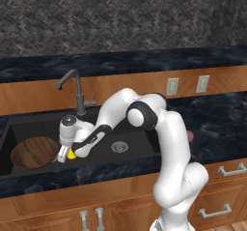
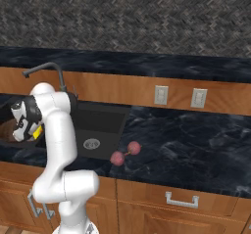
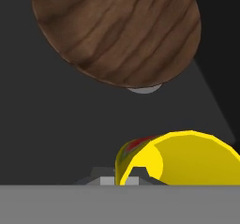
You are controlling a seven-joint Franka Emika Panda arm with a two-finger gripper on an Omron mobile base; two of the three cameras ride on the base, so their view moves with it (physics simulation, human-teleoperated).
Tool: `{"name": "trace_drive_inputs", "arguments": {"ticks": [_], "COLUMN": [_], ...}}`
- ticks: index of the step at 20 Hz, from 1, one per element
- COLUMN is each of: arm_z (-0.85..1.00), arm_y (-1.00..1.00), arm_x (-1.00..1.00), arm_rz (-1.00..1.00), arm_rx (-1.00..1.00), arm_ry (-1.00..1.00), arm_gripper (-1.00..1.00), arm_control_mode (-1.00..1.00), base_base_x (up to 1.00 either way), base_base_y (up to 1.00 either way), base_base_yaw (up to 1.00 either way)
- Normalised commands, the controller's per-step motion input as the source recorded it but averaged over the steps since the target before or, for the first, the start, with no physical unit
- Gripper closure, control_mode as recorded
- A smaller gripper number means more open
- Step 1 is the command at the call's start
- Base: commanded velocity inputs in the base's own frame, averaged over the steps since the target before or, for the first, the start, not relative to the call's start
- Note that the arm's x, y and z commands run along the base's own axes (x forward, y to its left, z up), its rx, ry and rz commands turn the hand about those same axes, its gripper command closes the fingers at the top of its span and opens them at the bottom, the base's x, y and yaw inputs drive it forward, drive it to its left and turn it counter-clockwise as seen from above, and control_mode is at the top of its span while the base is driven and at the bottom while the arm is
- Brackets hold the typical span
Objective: Remove the onion and onion from the sink. Then move the bowl and cup from the counter to the sink for washing.
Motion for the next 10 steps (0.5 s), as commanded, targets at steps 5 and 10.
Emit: {"name": "trace_drive_inputs", "arguments": {"ticks": [5,10], "arm_z": [-0.22,-0.22], "arm_y": [0.11,0.08], "arm_x": [0.13,0.13], "arm_rz": [0.0,0.0], "arm_rx": [0.0,-0.01], "arm_ry": [0.03,0.03], "arm_gripper": [1.0,1.0], "arm_control_mode": [-1.0,-1.0], "base_base_x": [0.0,0.0], "base_base_y": [0.0,0.0], "base_base_yaw": [0.0,0.0]}}
